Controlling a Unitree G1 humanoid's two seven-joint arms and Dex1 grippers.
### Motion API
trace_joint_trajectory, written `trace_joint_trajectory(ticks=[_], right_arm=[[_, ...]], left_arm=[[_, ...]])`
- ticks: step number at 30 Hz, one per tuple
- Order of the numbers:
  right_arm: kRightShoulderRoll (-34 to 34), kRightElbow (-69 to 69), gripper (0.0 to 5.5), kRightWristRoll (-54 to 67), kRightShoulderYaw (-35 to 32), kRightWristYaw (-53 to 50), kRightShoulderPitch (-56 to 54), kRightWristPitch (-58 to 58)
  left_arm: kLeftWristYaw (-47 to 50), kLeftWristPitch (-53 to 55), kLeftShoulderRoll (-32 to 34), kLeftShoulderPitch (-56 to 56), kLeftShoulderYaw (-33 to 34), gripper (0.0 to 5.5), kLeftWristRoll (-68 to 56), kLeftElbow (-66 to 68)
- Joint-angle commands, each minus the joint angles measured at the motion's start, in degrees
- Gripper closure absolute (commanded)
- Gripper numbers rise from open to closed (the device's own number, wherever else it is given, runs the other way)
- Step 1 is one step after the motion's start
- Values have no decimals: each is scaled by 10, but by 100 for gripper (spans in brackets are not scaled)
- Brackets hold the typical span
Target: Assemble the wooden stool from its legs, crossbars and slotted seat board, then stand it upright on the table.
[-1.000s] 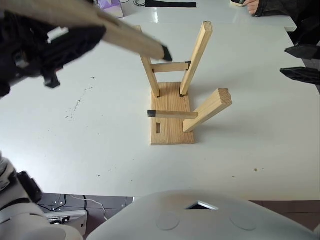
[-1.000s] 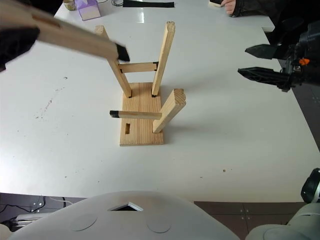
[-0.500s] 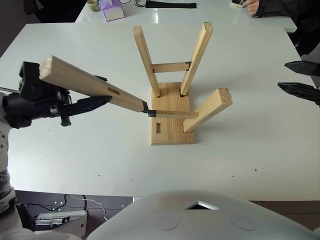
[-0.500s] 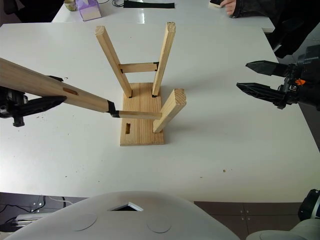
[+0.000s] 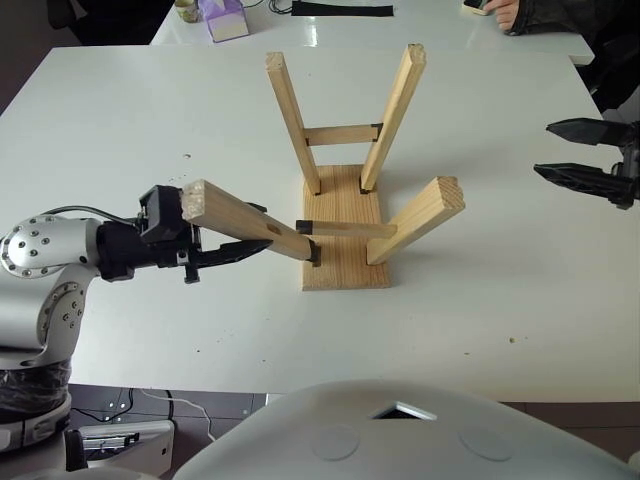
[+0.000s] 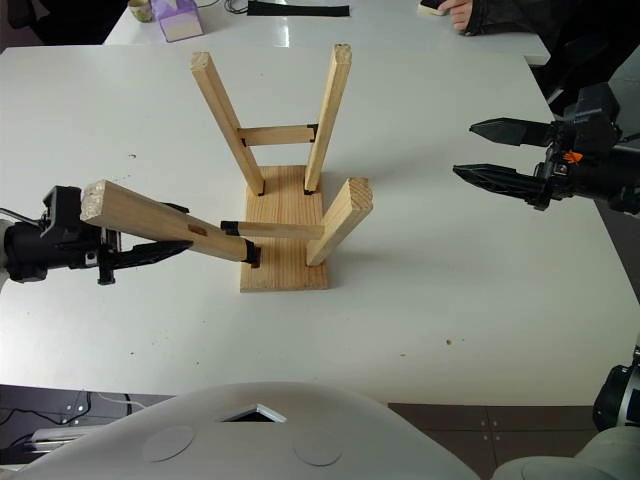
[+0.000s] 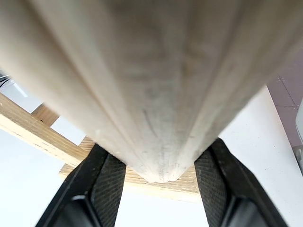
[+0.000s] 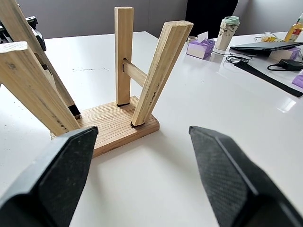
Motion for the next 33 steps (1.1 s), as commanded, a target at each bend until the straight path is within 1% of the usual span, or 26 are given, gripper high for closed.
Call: trace_joint_trajectory(ticks=[1,6,11,19,26,29,33], right_arm=[[-6,-1,195,-6,10,0,-10,-6],[-3,-8,195,-5,15,-4,-11,-5],[-2,-12,195,-5,11,-6,-3,-9],[4,-24,195,-8,5,-15,21,-18],[6,-31,195,-7,2,-20,36,-24],[7,-36,195,-8,3,-23,41,-26],[10,-38,195,-12,11,-26,43,-34]], left_arm=[[11,-11,-7,-14,-22,345,12,-5],[9,-28,0,-19,-38,345,32,-1],[-11,-51,21,-12,-38,345,54,22],[-39,-45,52,-22,-31,345,27,26],[-42,-33,64,-55,-26,345,7,32],[-59,-28,68,-57,-34,345,7,47],[-78,-37,65,-60,-59,345,23,62]])
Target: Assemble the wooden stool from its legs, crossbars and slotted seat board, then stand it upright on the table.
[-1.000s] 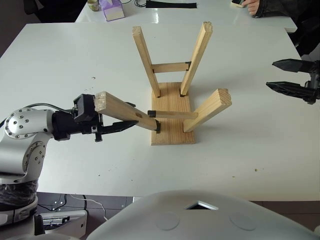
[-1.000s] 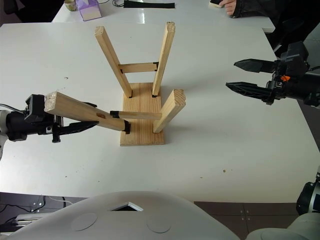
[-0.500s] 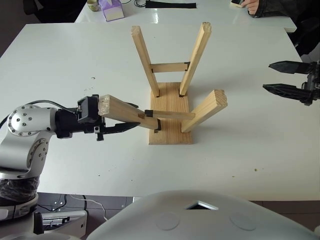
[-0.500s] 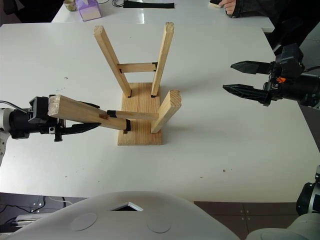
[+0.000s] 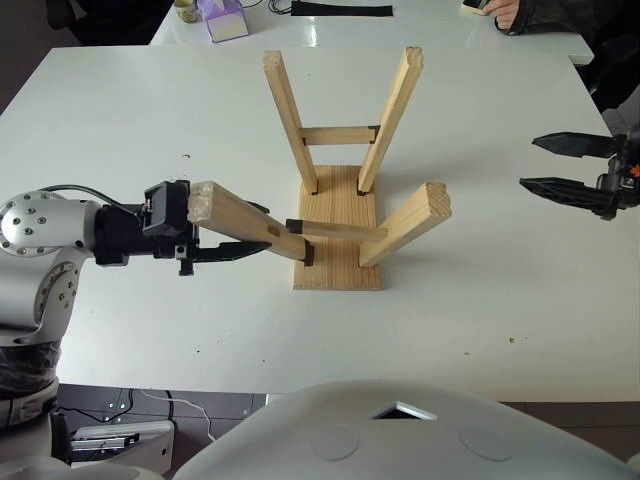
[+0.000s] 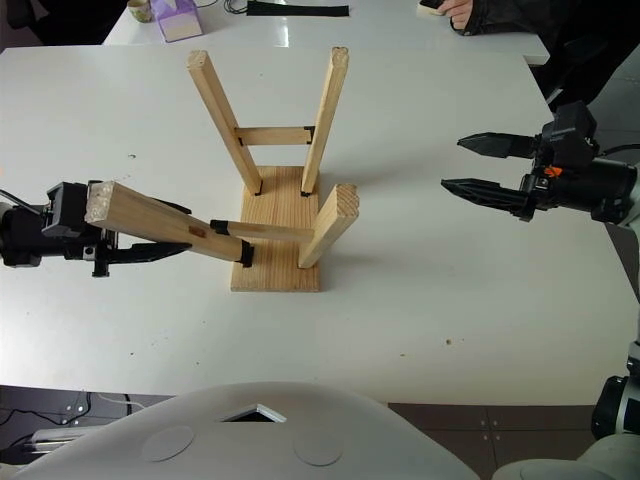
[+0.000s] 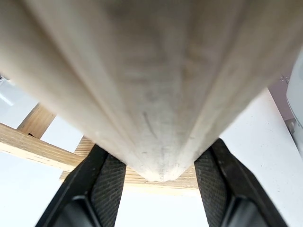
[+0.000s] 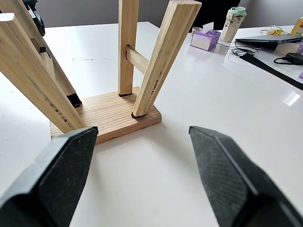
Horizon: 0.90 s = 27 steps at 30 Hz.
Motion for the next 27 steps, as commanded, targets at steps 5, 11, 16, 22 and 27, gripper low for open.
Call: trace_joint_trajectory(ticks=[5,11,16,22,27], right_arm=[[5,-5,195,-6,8,-7,-6,-13],[5,-5,195,-7,6,-8,-2,-22],[6,-6,195,-12,9,-10,0,-30],[5,-10,195,-15,13,-11,3,-34],[10,-15,195,-21,21,-15,7,-42]], left_arm=[[-15,-13,-3,-29,-51,345,30,32],[-10,-42,-9,-48,-66,345,54,60],[-9,-58,-12,-63,-83,345,68,73],[-21,-44,-13,-78,-112,345,65,91],[-24,-7,-30,-122,-130,345,53,147]])
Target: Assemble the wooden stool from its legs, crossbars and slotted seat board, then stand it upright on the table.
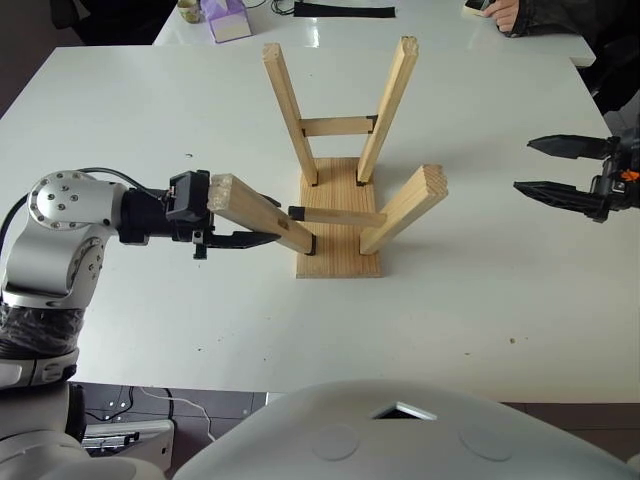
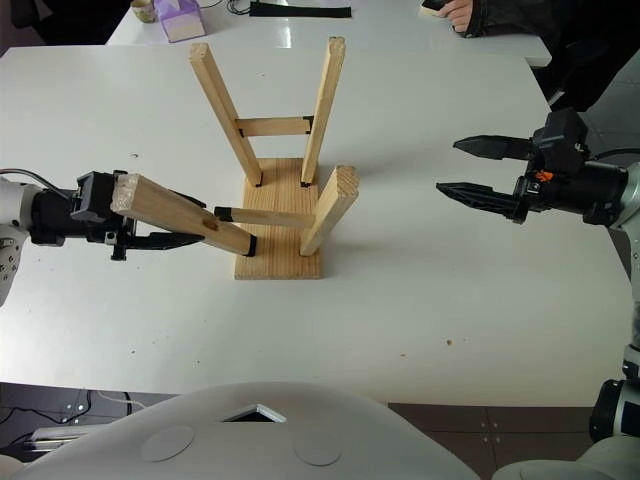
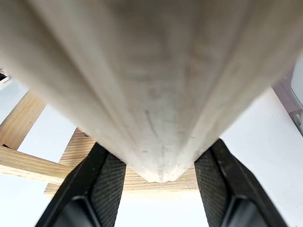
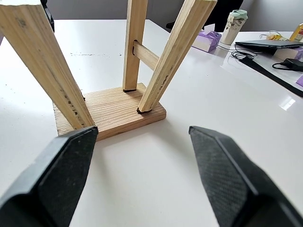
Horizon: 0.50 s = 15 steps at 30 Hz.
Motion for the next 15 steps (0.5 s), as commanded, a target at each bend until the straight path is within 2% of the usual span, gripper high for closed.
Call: trace_joint_trajectory(ticks=[1,10,15], right_arm=[[4,-10,195,-11,9,-4,3,-13],[8,-9,195,-17,26,-3,-13,-21],[9,-13,195,-16,28,-4,-12,-22]], left_arm=[[-6,29,-14,-20,-34,345,25,56],[-2,23,-29,-25,-76,345,47,64],[14,72,-37,-27,-83,345,19,23]])
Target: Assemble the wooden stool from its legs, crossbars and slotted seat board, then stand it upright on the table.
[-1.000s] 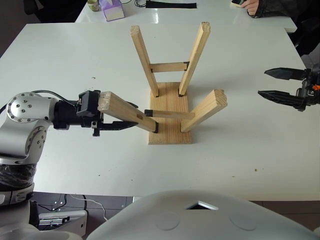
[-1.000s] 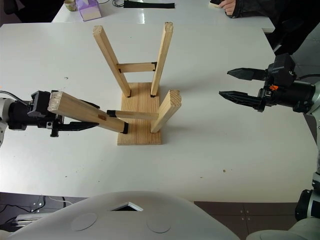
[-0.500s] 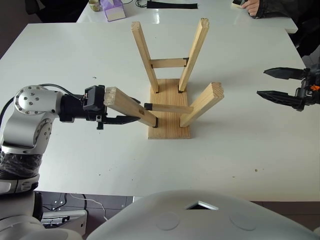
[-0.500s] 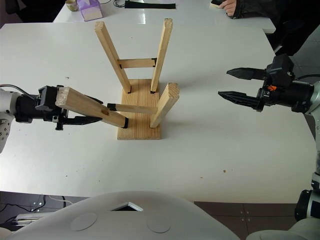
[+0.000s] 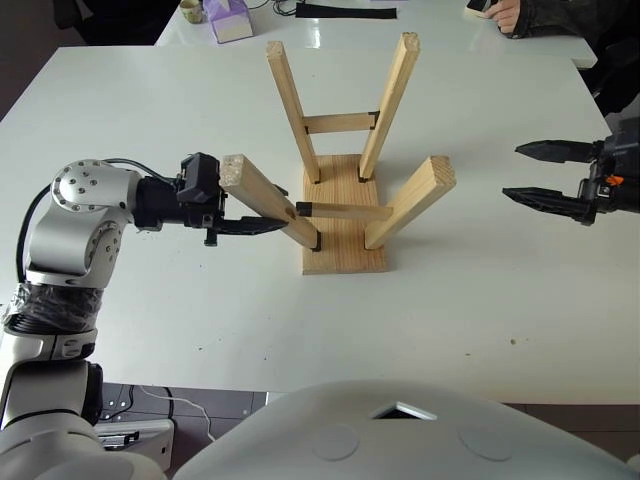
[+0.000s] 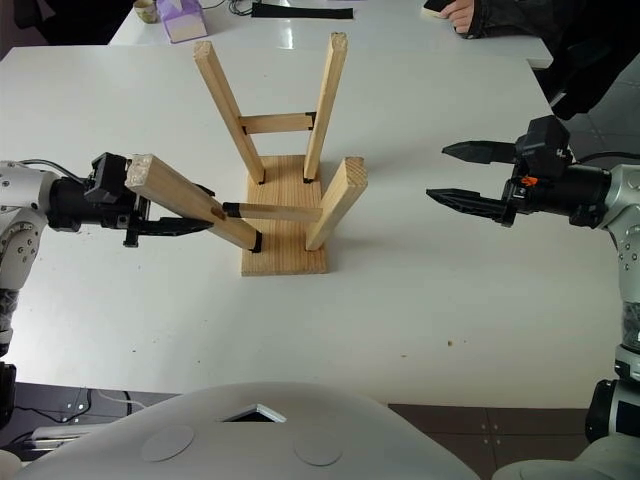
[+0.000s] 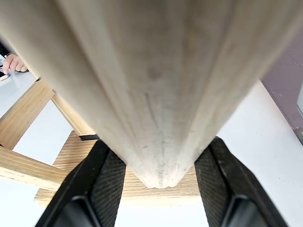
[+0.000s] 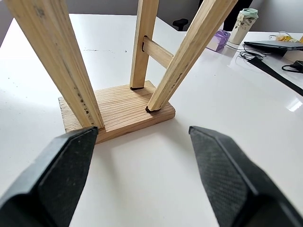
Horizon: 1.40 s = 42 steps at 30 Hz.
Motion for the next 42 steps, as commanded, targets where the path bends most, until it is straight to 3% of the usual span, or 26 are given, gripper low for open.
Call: trace_joint_trajectory(ticks=[1,16,42], right_arm=[[0,-9,195,-3,3,-3,-9,-4],[19,-10,195,-6,18,-11,-28,-12],[39,9,195,-23,33,-27,-57,-28]], left_arm=[[2,40,-5,23,-42,345,26,-15],[63,57,-18,-6,-109,345,89,-39],[93,50,-36,4,-87,345,53,-74]])
